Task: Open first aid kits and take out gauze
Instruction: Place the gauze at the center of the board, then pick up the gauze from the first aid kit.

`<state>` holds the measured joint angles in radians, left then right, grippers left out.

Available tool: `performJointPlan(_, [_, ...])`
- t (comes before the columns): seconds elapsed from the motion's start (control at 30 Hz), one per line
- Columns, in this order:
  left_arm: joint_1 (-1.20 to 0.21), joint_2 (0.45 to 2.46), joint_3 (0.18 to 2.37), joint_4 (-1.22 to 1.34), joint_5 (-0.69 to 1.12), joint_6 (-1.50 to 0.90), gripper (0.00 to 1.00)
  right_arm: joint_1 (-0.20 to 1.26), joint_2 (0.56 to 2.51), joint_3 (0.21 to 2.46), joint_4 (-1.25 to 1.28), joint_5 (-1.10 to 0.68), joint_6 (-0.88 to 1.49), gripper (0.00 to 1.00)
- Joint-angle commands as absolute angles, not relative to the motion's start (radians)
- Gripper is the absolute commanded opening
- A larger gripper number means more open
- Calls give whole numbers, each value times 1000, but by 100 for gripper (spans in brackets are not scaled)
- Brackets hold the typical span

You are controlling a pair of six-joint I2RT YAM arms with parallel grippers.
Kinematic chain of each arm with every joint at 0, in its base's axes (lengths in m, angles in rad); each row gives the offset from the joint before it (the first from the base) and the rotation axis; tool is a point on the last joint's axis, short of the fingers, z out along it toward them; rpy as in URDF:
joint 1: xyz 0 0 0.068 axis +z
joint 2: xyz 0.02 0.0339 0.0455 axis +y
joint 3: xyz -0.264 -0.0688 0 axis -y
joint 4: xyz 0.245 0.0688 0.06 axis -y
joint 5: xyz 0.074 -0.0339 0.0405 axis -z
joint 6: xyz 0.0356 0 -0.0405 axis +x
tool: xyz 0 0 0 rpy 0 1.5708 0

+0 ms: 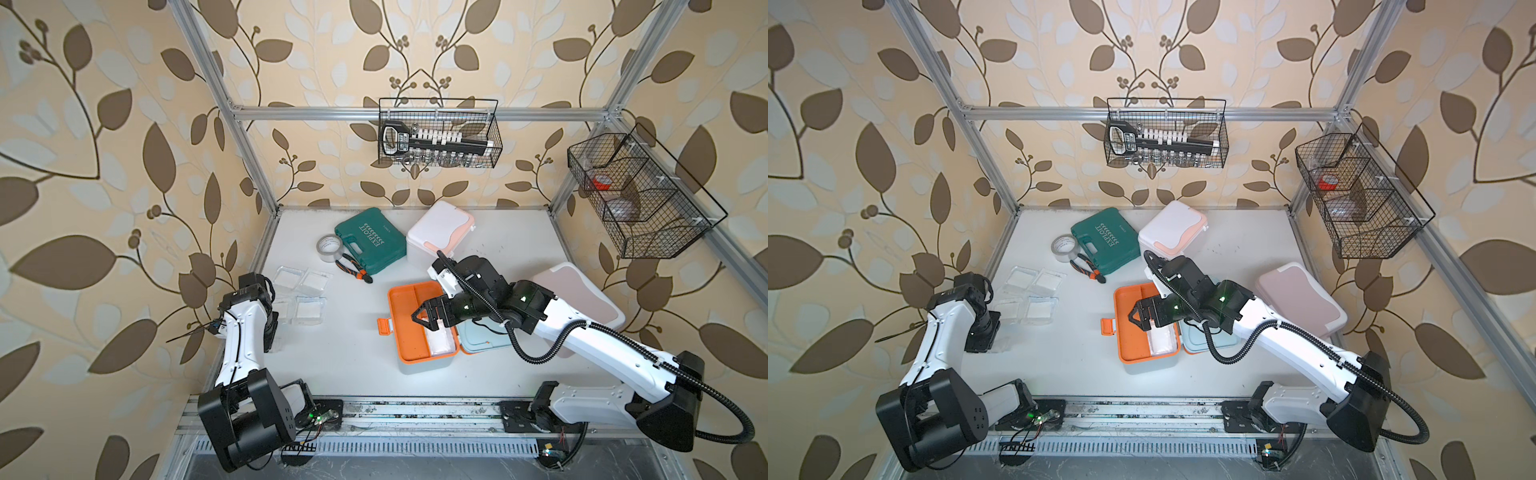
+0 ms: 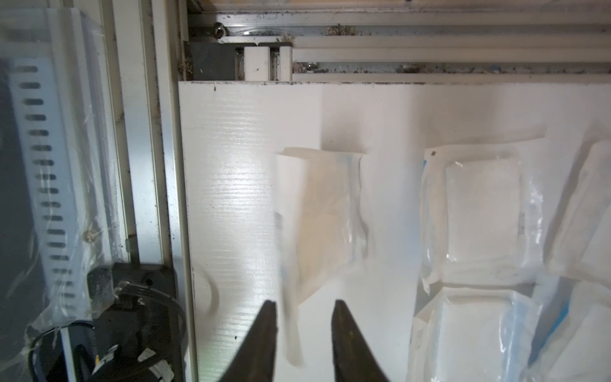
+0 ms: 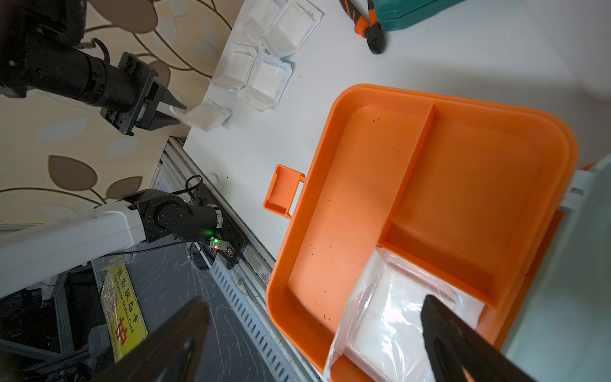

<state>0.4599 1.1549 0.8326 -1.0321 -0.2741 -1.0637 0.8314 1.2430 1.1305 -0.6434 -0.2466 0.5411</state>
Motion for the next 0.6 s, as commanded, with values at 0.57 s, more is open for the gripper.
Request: performJointPlan(0.57, [-235,967,1112,-1191,-155,-1062,69,755,1114,1075,-711,-18,592,100])
